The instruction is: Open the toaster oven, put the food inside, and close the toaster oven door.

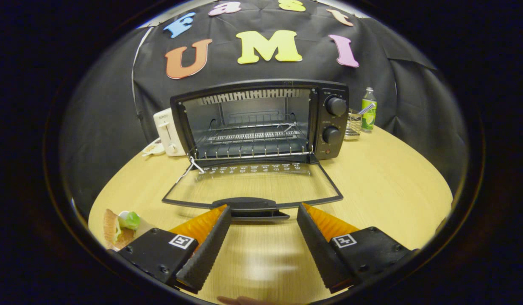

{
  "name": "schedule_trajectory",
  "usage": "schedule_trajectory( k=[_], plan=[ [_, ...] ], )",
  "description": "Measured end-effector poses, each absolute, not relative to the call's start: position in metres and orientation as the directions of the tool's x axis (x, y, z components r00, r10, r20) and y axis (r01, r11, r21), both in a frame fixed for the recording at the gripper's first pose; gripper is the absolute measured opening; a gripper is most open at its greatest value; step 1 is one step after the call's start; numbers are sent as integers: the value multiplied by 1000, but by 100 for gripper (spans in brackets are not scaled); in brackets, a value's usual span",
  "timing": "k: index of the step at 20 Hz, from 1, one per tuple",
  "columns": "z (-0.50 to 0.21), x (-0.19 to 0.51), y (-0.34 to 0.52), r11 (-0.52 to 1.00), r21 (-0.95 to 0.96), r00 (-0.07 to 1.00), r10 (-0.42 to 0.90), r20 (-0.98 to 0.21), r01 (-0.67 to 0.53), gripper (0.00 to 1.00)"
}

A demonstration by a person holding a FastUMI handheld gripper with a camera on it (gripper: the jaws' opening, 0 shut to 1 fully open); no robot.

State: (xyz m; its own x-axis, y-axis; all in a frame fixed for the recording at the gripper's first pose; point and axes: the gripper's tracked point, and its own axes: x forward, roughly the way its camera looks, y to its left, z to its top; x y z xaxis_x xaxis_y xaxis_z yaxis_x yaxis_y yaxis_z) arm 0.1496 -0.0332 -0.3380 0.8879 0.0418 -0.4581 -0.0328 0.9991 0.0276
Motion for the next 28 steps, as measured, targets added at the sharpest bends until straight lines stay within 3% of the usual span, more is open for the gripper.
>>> schedule_trajectory(
  k=[5,9,12,16,23,27,28],
  plan=[
    [-315,129,-8,971,190,828,225,-514,-146,100],
    [-301,93,41,851,451,653,505,-564,-269,99],
    [-299,66,68,768,557,495,635,-593,-316,96],
    [-307,48,86,707,628,342,707,-619,-325,94],
    [-317,42,111,685,649,212,724,-656,-332,87],
    [-327,33,119,695,639,156,708,-689,-329,79],
    [-329,31,120,697,640,147,705,-694,-323,70]
  ],
)
